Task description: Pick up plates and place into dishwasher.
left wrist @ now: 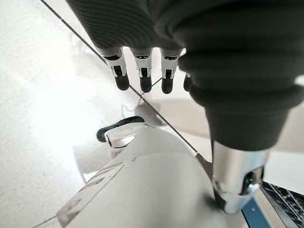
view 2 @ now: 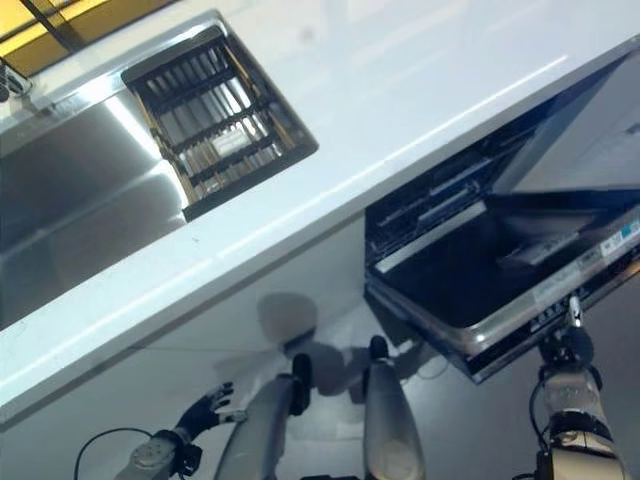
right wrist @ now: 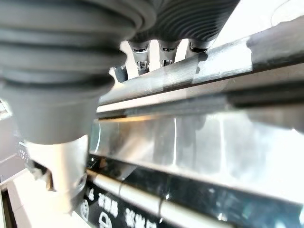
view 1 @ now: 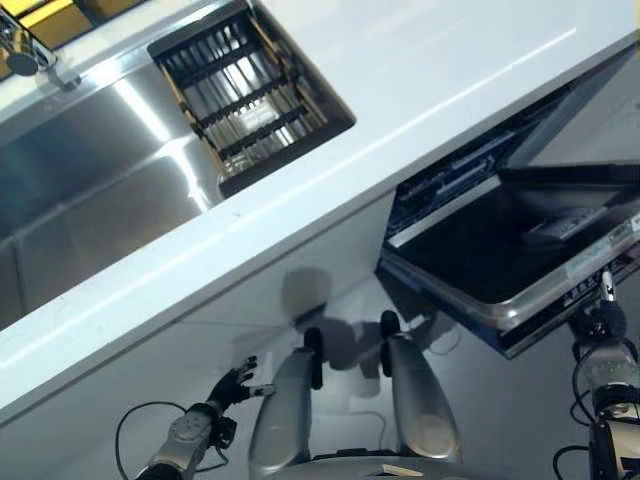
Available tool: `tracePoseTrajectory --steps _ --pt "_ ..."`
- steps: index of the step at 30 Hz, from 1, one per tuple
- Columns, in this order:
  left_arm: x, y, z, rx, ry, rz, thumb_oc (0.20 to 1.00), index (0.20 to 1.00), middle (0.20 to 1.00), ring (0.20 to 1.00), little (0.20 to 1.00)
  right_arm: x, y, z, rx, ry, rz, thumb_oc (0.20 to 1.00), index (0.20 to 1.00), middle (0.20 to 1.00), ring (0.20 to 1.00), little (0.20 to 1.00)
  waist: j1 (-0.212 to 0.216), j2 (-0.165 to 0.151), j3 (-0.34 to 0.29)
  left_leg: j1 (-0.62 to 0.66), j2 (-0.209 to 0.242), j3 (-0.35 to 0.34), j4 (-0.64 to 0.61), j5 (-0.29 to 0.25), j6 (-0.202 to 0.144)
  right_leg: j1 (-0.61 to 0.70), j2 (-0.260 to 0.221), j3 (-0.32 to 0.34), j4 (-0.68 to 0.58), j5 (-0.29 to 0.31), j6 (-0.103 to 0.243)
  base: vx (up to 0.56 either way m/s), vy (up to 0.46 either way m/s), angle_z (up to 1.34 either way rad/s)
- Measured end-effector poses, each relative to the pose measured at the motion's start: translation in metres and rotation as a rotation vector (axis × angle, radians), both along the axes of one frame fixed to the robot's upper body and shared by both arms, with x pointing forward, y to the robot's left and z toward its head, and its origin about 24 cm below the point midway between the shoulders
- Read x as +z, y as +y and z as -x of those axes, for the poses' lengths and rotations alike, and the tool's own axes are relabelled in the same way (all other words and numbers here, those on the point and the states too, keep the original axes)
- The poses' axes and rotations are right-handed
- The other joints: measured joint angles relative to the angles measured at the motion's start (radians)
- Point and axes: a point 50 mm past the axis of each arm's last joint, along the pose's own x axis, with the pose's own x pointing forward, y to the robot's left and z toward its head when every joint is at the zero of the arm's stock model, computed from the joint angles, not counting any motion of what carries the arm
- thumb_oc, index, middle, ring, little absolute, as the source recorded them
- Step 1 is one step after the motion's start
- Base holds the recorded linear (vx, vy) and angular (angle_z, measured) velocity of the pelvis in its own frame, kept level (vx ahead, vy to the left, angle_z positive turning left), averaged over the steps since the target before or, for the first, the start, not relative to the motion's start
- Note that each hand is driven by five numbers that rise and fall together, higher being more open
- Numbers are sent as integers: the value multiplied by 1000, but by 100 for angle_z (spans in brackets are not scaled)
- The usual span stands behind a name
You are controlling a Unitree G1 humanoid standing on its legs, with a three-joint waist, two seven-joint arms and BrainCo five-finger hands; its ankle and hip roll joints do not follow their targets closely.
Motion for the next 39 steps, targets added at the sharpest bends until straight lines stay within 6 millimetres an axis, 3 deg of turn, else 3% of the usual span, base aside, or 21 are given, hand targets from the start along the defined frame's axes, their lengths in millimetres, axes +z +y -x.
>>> tracePoseTrajectory --steps 2,4,7,10,12,18,25,28,35,39 --pt "-4 -5 6 2 28 9 1000 1000 1000 1000 1000 15 10 -20 35 -46 7 1000 1000 1000 1000 1000 10 14 -4 30 3 7 43 -7 -3 10 -13 -65 -53 46 -1 29 -10 -31" --pt "-5 -6 8 3 32 10 1000 1000 1000 1000 1000 25 23 -35 65 -63 5 1000 1000 1000 1000 1000 13 12 -6 74 -3 -14 -9 21 -64 16 -4 -74 -39 50 2 10 -11 -13" --pt "-5 -9 6 0 26 15 1000 1000 1000 1000 1000 42 30 -45 50 -149 23 1000 1000 1000 1000 1000 7 11 -6 72 -16 -26 -68 54 -48 16 10 -36 -59 50 0 -12 -18 49" --pt "-5 -8 6 2 30 13 1000 1000 1000 1000 1000 67 42 -65 95 -242 37 1000 1000 1000 1000 1000 15 14 -5 69 -10 -23 -73 63 -42 15 -6 -67 -77 64 -11 -2 -7 38" --pt "-4 -9 5 1 28 14 1000 1000 1000 1000 1000 82 49 -76 122 -294 41 1000 1000 1000 1000 1000 38 14 -5 70 -4 -25 -94 96 -59 17 1 -66 -74 62 -9 32 -11 11" --pt "-3 -10 2 -3 16 18 1000 1000 1000 1000 1000 114 71 -99 191 -347 90 1000 1000 1000 1000 1000 66 13 -5 73 -6 -28 -109 114 -62 23 1 -68 -67 57 -6 35 -18 18" --pt "-4 -9 3 -4 25 13 1000 1000 1000 1000 1000 103 59 -103 115 -196 92 1000 1000 1000 1000 1000 91 12 -5 96 -13 -57 -129 126 -75 63 -1 -83 -78 51 -4 37 -15 11" --pt "-4 -8 3 -2 26 11 1000 1000 1000 1000 1000 98 47 -101 61 -154 59 1000 1000 1000 1000 1000 121 10 -7 108 -10 -65 -156 138 -75 70 -1 -93 -91 46 -14 40 -18 14" --pt "-4 -7 4 -1 28 8 1000 1000 1000 1000 1000 88 43 -95 28 -145 25 1000 1000 1000 1000 1000 118 7 -9 126 2 -70 -187 159 -64 104 -3 -126 -117 54 -26 58 9 15" --pt "-6 -6 13 8 45 9 1000 1000 1000 1000 1000 75 46 -90 42 -130 9 1000 1000 1000 1000 1000 120 -6 -51 163 2 -65 -225 167 -62 132 -7 -124 -138 52 -23 79 21 1"
